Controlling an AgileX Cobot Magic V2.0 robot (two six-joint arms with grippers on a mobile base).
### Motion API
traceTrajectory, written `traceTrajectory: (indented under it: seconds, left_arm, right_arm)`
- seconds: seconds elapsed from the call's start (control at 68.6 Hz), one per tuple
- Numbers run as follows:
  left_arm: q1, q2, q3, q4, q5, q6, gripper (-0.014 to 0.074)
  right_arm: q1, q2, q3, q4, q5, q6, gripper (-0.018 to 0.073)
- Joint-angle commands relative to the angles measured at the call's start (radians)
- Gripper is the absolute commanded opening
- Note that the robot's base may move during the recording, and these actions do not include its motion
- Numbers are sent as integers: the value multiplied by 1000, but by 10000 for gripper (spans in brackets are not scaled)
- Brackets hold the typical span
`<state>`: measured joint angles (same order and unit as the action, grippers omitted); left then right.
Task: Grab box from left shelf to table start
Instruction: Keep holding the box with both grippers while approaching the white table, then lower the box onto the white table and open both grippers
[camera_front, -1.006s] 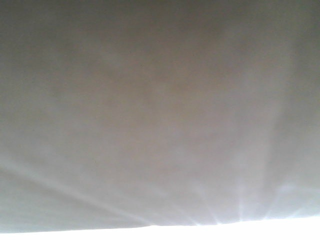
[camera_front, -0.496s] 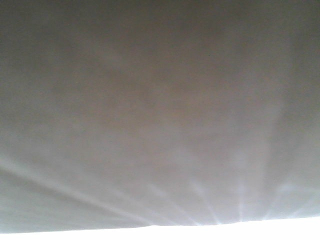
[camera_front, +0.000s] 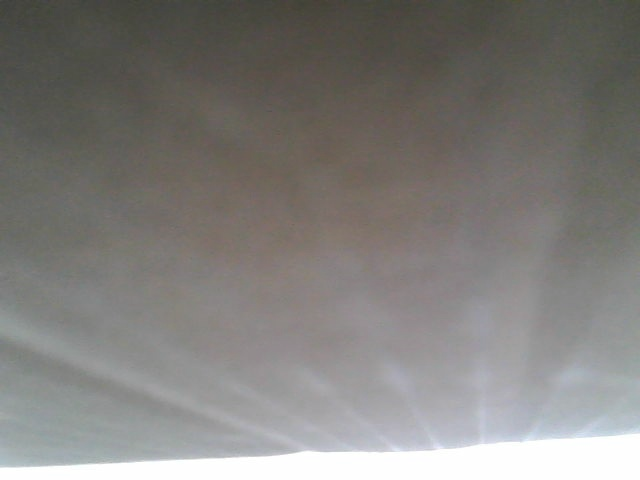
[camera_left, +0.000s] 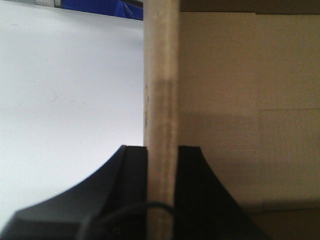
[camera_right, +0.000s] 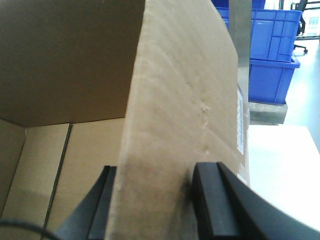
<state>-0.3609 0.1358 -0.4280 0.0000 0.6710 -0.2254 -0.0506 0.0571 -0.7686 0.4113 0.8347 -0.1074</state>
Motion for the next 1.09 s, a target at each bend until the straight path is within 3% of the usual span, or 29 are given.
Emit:
traceTrajectory:
  seconds: [0.0, 0.365, 0.467, 0.671, 0.89, 1.079]
  left_arm:
    - [-1, 13, -15, 39, -2, 7, -99]
    - [-1, 13, -15, 18, -18, 7, -99]
    - [-1, 17, -47, 58, -13, 7, -99]
    - [-1, 122, -261, 178, 61, 7, -99]
    - [-1, 364, -511, 211, 199, 7, -99]
    - [-1, 583, -676, 241, 232, -31, -99]
  right_arm:
    - [0, 13, -27, 22, -129, 12, 57]
    - [0, 13, -27, 22, -130, 12, 57]
    - [0, 22, -27, 15, -145, 12, 57]
    - [0, 193, -66, 15, -112, 12, 57]
    - [0, 501, -225, 15, 31, 12, 57]
    - [0, 759, -396, 15, 153, -7, 57]
